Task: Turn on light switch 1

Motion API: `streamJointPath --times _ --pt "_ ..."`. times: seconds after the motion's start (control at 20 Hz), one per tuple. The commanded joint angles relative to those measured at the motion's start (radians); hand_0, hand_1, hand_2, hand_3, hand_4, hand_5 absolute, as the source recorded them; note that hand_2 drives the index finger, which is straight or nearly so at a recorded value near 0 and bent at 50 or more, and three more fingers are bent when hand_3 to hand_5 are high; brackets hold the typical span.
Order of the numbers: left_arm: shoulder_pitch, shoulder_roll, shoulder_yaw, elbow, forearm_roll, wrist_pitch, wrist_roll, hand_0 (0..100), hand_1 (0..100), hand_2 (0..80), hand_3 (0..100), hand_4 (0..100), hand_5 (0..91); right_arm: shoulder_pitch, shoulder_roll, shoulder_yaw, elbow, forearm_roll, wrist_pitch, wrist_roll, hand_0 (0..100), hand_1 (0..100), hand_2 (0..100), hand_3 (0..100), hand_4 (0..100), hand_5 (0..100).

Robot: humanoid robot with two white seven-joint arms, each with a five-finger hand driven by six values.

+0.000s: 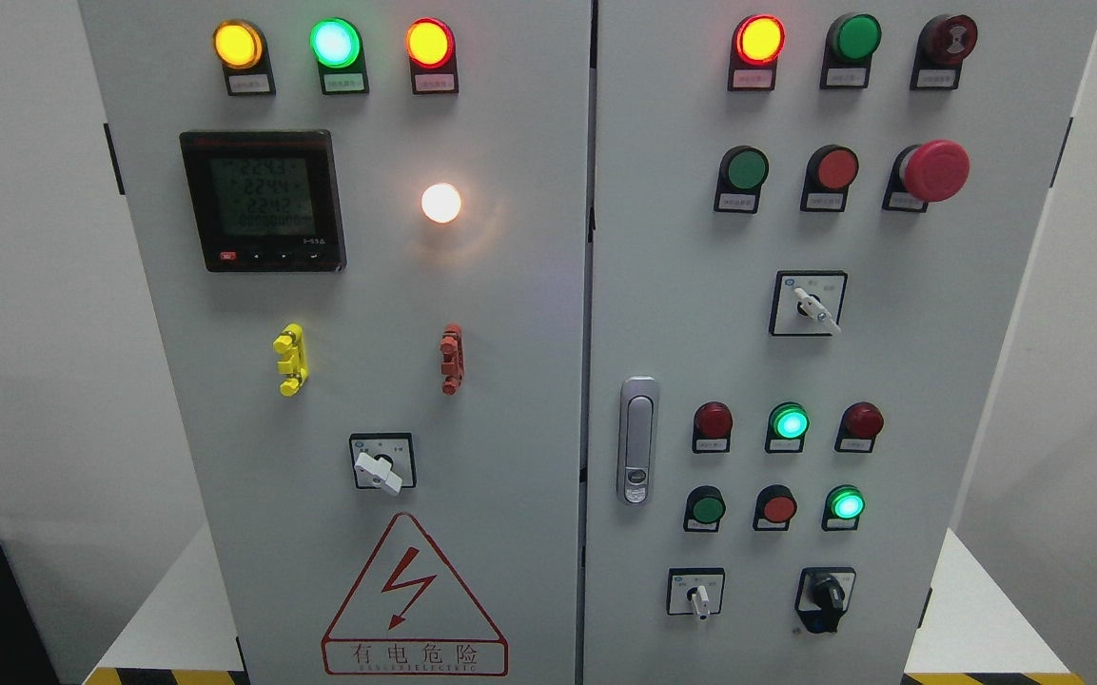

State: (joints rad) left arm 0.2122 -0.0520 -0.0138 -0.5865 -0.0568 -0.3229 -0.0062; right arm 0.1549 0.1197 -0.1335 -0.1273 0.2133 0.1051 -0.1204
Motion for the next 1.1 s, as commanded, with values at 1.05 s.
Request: streamJointPath --times 1.05 --pt "-0.102 -0.035 0.002 0.451 -0.003 0.331 -0.064 35 0 0.0 0 0 0.0 0.0 0.0 0.0 -0.002 0.0 -0.001 -0.001 5 0 0 0 0 0"
